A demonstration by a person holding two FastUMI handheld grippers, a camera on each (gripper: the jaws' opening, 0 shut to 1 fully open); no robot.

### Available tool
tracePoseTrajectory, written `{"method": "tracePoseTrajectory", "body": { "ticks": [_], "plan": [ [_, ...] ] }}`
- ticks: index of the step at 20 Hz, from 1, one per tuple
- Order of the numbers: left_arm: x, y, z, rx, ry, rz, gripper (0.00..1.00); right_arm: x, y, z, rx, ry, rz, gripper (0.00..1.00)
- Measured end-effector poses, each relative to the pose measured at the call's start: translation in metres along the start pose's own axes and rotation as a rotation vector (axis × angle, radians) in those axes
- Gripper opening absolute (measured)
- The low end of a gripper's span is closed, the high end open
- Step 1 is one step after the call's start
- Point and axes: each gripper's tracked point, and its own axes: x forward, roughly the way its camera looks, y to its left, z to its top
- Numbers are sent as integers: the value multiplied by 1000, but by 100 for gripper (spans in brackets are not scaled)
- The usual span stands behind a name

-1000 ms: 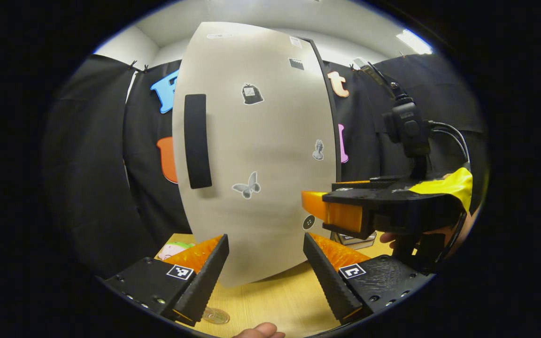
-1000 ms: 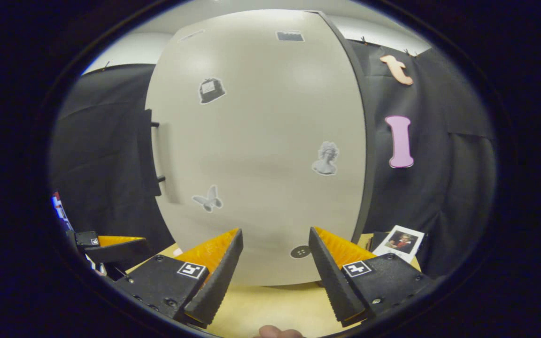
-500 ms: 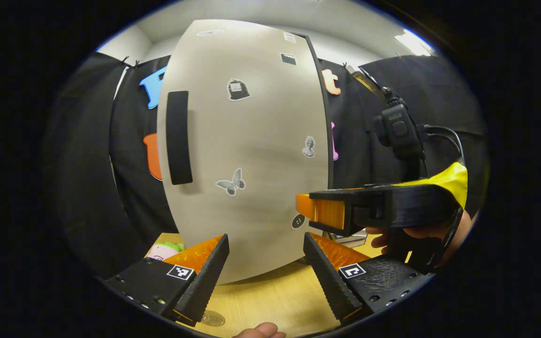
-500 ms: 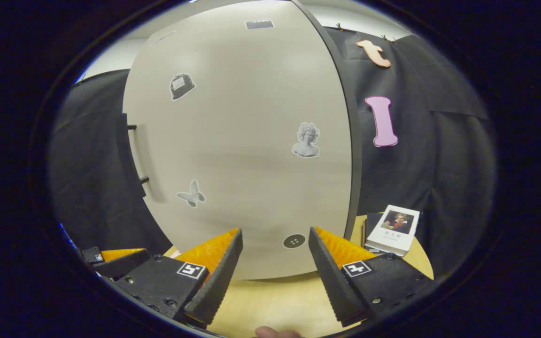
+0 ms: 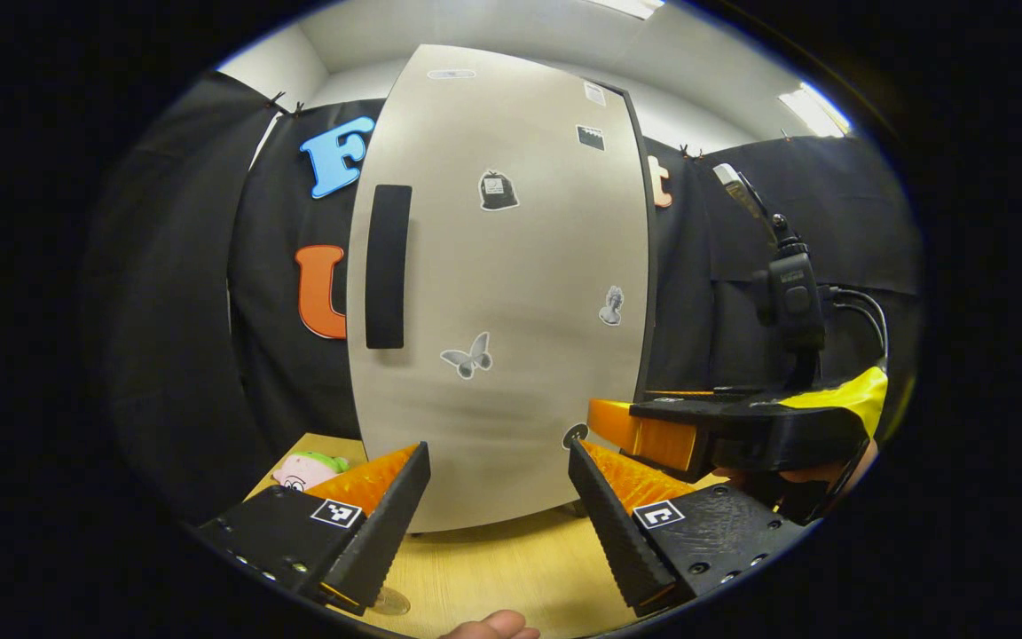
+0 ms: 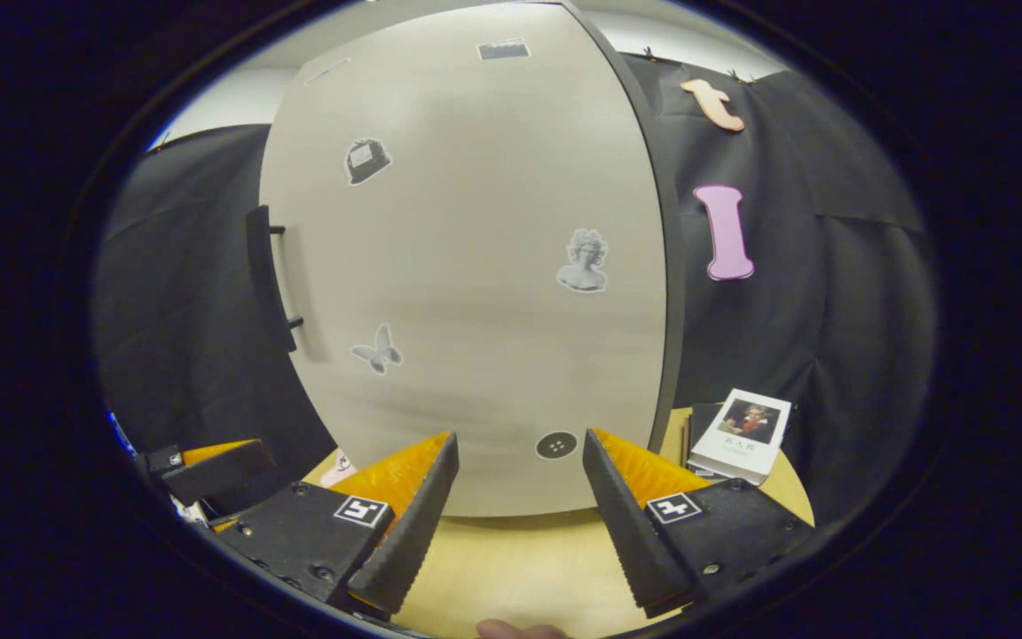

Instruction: Open the cabinet door with the right hand, grasp the bottle in the cabinet with the left hand and place it on the coaster, then close the cabinet door with the right hand.

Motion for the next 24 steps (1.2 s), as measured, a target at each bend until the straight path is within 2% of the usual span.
{"method": "tracePoseTrajectory", "body": {
  "ticks": [3,17,19,20,21,24],
  "plan": [
    [-7,-4,-2,-8,2,-3,95,1,-2,-10,21,33,1,92],
    [-14,-10,-14,-50,39,-19,95,-2,-6,-19,-2,53,8,92],
    [-16,-5,-5,-42,9,-7,95,0,-6,-16,-19,48,9,92],
    [-19,-5,-3,-42,3,-1,100,3,-3,-16,-17,47,14,92],
    [-21,-3,-3,-40,1,11,95,5,0,-15,-15,50,22,92],
    [-28,5,-3,-34,-11,46,95,12,11,-11,-20,47,51,92]
  ]
}}
